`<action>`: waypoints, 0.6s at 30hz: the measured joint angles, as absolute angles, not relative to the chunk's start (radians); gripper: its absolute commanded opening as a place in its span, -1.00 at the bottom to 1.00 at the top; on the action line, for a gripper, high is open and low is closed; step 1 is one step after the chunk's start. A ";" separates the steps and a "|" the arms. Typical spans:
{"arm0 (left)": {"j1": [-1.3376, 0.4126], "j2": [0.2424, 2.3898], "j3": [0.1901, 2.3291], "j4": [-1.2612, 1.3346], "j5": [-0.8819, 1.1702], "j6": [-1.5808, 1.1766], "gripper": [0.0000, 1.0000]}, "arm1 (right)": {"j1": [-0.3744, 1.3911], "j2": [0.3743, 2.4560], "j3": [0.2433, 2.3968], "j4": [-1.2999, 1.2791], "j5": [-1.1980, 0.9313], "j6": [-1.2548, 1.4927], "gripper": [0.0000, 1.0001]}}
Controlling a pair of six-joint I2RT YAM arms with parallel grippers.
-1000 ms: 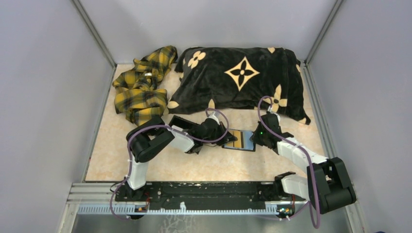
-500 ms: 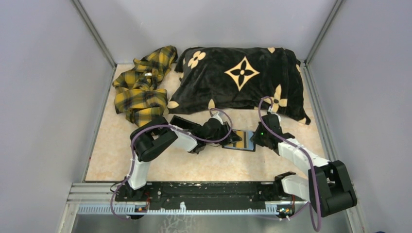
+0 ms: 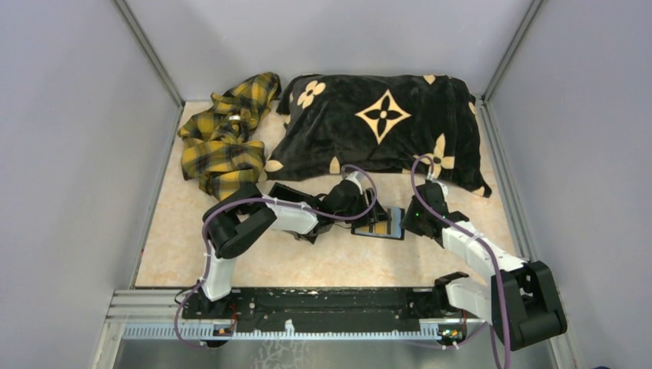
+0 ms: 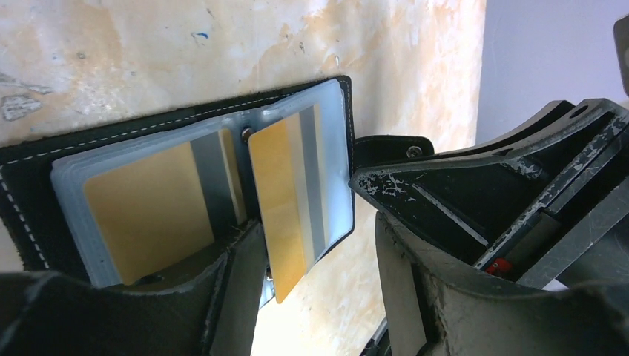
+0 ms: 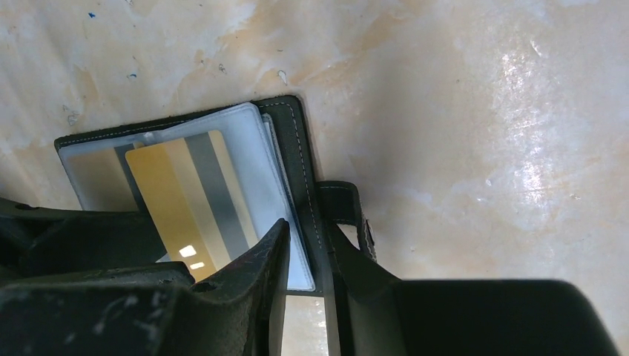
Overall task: Put the credit cards into the card holder
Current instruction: Insert the credit card into the card holder.
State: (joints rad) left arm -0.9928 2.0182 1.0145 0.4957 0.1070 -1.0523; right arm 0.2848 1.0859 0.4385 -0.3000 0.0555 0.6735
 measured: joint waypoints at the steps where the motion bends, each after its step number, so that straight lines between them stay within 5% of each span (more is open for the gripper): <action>1: -0.993 2.016 1.029 0.466 0.105 -1.042 0.27 | 0.285 1.086 0.439 -0.301 0.057 0.673 -0.55; 18: -1.007 2.001 1.176 0.161 0.079 -0.904 0.51 | 0.284 1.086 0.439 -0.305 0.063 0.675 -0.75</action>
State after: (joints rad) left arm -1.0065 2.0010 1.1763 0.1612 0.0788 -0.9039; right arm 0.2844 1.0859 0.4385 -0.3050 0.0631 0.6746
